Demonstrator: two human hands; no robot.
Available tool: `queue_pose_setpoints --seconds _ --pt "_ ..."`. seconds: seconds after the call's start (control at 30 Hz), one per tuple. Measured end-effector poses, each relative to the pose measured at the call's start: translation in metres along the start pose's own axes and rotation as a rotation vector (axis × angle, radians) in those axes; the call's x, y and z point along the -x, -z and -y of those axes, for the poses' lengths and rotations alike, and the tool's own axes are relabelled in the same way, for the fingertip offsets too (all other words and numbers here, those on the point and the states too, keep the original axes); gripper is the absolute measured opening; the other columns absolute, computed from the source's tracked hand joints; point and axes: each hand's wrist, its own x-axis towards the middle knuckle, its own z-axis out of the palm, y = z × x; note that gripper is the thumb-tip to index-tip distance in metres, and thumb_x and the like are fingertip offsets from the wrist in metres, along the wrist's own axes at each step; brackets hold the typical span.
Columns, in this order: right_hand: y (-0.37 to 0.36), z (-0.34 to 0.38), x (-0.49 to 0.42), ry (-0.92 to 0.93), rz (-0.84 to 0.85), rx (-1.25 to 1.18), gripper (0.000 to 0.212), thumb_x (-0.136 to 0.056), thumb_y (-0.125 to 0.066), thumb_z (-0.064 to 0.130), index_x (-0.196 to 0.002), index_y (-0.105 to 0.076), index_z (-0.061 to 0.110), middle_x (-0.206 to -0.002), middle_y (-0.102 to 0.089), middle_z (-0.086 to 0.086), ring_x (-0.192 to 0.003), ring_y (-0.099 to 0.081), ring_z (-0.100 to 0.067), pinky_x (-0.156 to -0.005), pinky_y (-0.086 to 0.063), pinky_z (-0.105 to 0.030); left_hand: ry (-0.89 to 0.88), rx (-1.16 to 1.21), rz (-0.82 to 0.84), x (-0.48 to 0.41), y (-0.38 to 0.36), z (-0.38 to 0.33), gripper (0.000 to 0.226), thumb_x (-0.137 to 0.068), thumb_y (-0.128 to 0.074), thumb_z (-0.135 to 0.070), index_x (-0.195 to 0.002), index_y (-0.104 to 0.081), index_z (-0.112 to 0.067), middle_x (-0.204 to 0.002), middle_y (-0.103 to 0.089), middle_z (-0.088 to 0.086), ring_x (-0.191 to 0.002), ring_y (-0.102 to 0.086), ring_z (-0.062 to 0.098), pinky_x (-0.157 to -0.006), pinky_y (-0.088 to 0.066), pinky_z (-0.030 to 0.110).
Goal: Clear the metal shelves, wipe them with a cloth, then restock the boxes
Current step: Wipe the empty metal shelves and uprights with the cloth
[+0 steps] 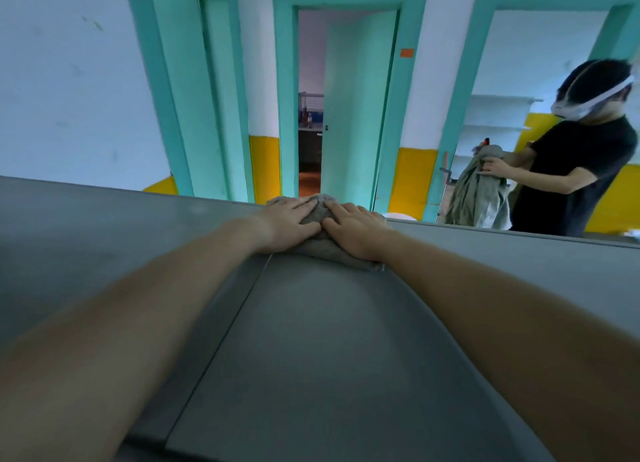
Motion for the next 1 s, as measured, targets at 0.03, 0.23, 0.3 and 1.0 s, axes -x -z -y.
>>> queue_pose_setpoints --seconds 0.03,0.23,0.3,1.0 --pt "0.0 0.002 0.003 -0.01 -0.004 -0.001 0.063 -0.103 -0.022 0.053 -0.161 -0.014 0.029 -0.164 -0.028 -0.009 -0.147 -0.031 -0.031 -0.119 -0.023 -0.053 0.005 0.013 0.002 0.004 0.001 -0.001 0.089 -0.084 -0.014 -0.067 -0.162 -0.009 -0.023 -0.169 -0.01 0.0 -0.155 -0.01 0.021 -0.126 -0.007 0.044" --pt "0.001 0.017 0.046 -0.089 -0.007 -0.03 0.063 -0.103 -0.021 0.053 -0.161 -0.015 0.029 -0.166 -0.023 -0.01 -0.151 -0.024 -0.033 -0.124 -0.017 -0.053 -0.021 0.04 0.019 0.036 0.001 -0.013 0.066 -0.105 -0.026 -0.053 -0.162 -0.011 -0.021 -0.17 -0.005 0.001 -0.155 -0.006 0.019 -0.126 -0.004 0.038" --pt "0.002 0.021 0.069 -0.13 -0.007 -0.037 0.063 -0.103 -0.022 0.054 -0.161 -0.015 0.03 -0.167 -0.022 -0.009 -0.151 -0.024 -0.032 -0.123 -0.019 -0.053 -0.056 0.036 0.026 0.051 0.001 -0.025 0.066 -0.105 -0.024 -0.053 -0.162 -0.01 -0.022 -0.17 -0.004 0.001 -0.156 -0.006 0.019 -0.126 -0.003 0.039" --pt "0.003 0.075 0.306 -0.266 -0.083 0.04 0.074 -0.095 -0.015 0.059 -0.162 -0.014 0.028 -0.165 -0.026 -0.013 -0.148 -0.031 -0.035 -0.119 -0.026 -0.052 -0.308 -0.004 0.082 0.247 -0.003 -0.11 0.071 -0.103 -0.019 -0.061 -0.161 0.0 -0.025 -0.169 0.005 0.001 -0.156 0.002 0.021 -0.127 -0.001 0.043"
